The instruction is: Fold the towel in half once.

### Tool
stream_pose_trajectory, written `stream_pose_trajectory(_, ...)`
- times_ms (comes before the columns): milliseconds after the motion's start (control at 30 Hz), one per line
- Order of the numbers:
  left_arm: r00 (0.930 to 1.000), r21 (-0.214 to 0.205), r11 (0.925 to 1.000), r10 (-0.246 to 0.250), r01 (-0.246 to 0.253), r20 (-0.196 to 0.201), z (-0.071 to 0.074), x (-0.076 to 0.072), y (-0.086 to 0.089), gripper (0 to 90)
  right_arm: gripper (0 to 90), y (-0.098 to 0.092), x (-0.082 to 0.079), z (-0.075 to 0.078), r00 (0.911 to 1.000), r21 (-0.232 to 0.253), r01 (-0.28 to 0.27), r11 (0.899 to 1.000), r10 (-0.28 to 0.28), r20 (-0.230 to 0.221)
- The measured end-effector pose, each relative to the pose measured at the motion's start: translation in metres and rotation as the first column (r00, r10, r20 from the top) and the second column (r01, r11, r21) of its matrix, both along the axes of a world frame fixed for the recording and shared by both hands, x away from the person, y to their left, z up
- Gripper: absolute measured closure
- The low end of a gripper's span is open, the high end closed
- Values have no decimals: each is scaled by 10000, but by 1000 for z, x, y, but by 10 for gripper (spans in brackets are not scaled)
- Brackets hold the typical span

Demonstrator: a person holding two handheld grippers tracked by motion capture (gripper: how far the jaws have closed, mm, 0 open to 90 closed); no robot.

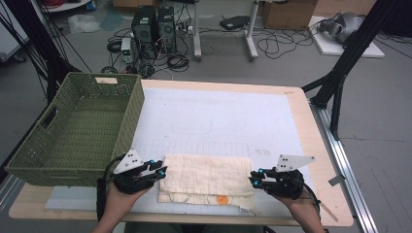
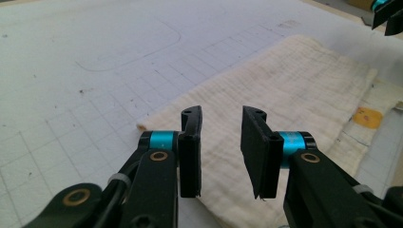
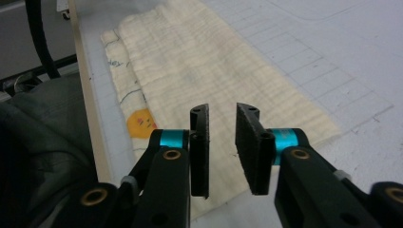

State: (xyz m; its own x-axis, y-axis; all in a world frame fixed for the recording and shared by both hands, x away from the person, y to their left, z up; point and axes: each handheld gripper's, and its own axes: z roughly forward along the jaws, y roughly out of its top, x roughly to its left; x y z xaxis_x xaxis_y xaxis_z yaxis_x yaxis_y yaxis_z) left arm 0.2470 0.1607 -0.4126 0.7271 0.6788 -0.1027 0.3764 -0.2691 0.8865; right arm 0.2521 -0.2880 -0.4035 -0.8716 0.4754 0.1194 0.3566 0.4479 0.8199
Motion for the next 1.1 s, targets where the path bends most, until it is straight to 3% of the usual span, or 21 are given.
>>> stream_pose_trajectory(100, 9998, 191, 9998, -90, 94, -164, -4, 3, -3, 677, 707, 5, 4, -3, 10000, -67, -43, 10000, 43, -19)
stream_pose_trajectory(233, 9983, 536, 9979, -345, 370, -479, -14, 5, -8, 673, 669, 15, 8, -14, 9990, -504, -348, 9981, 333, -294)
stream_pose_trajectory(500, 9905, 1337, 9867, -777, 927, -1136, -29, 9, -12, 674, 683, 23, 13, -37, 9941, -1375, -751, 9876, 634, -877)
stream_pose_trajectory(567, 9870, 1600, 9803, -956, 1158, -1290, -33, 9, -14, 735, 709, 26, 12, -39, 9941, -1471, -799, 9859, 679, -849)
stream_pose_trajectory(700, 9878, 1762, 9766, -1034, 1229, -1161, -34, 9, -18, 877, 847, 27, 14, -38, 9927, -1562, -938, 9833, 803, -905)
stream_pose_trajectory(867, 9885, 1633, 9796, -990, 1170, -1139, -32, 8, -16, 888, 878, 29, 15, -35, 9928, -1671, -1019, 9807, 895, -802)
stream_pose_trajectory(1100, 9920, 1319, 9860, -908, 1019, -879, -20, 9, -12, 890, 879, 24, 16, -24, 9951, -1227, -885, 9885, 822, -552)
